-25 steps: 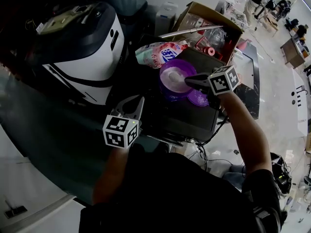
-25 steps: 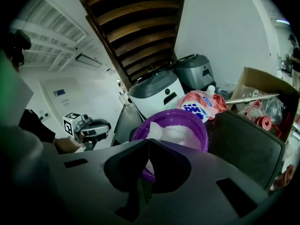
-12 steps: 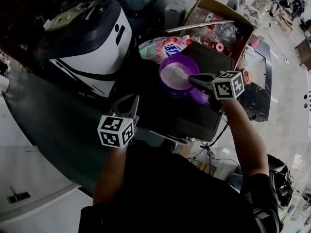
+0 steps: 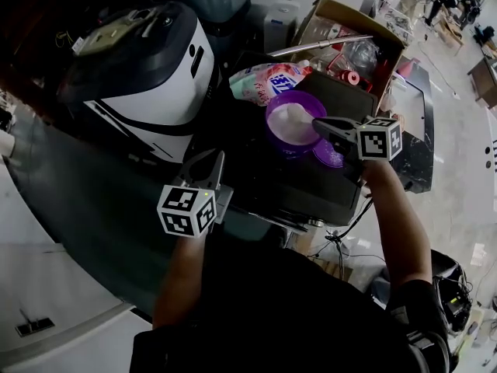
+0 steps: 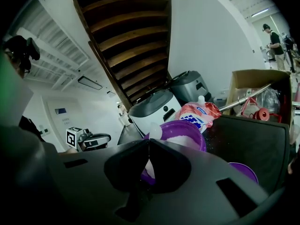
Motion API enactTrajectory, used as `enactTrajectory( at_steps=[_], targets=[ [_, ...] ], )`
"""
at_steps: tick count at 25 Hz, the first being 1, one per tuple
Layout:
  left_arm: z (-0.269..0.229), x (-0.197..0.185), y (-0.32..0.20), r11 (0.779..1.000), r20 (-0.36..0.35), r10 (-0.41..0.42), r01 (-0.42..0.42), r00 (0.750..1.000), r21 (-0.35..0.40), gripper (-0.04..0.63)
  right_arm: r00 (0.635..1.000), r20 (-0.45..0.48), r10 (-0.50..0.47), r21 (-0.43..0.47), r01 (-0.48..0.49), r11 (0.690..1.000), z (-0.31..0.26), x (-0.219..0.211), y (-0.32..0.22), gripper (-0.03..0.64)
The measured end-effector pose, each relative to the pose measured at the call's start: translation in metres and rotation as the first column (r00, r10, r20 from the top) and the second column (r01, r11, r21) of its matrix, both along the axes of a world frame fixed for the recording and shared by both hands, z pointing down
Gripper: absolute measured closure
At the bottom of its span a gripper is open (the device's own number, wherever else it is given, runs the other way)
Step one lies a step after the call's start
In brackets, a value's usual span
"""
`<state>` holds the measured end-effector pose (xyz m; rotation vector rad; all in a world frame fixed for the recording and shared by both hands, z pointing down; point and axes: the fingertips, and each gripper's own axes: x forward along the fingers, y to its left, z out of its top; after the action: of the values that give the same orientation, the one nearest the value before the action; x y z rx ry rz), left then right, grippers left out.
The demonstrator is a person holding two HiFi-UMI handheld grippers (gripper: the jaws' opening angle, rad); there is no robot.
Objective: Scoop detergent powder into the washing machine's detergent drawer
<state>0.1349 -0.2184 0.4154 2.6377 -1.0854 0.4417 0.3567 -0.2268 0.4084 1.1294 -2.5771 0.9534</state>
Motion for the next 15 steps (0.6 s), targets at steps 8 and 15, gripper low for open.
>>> enactTrajectory(
  at_steps=[8, 15],
  targets=[
    [-0.004, -0.074, -0.012, 1.000, -0.021, -0.011, 0.012, 1.000, 0.015, 0.588, 1.000, 0.027, 0.003, 0.065, -0.004, 0.998, -0.040, -0.070, -0.003, 0.597],
    [-0.013, -0.125, -0.015, 0.999, -0.037, -0.034, 0.035, 0.999, 0.040, 0.588, 0.996, 0.065, -0.065, 0.109, 0.058, 0.992, -0.066, -0.141, 0.006, 0.597]
  ],
)
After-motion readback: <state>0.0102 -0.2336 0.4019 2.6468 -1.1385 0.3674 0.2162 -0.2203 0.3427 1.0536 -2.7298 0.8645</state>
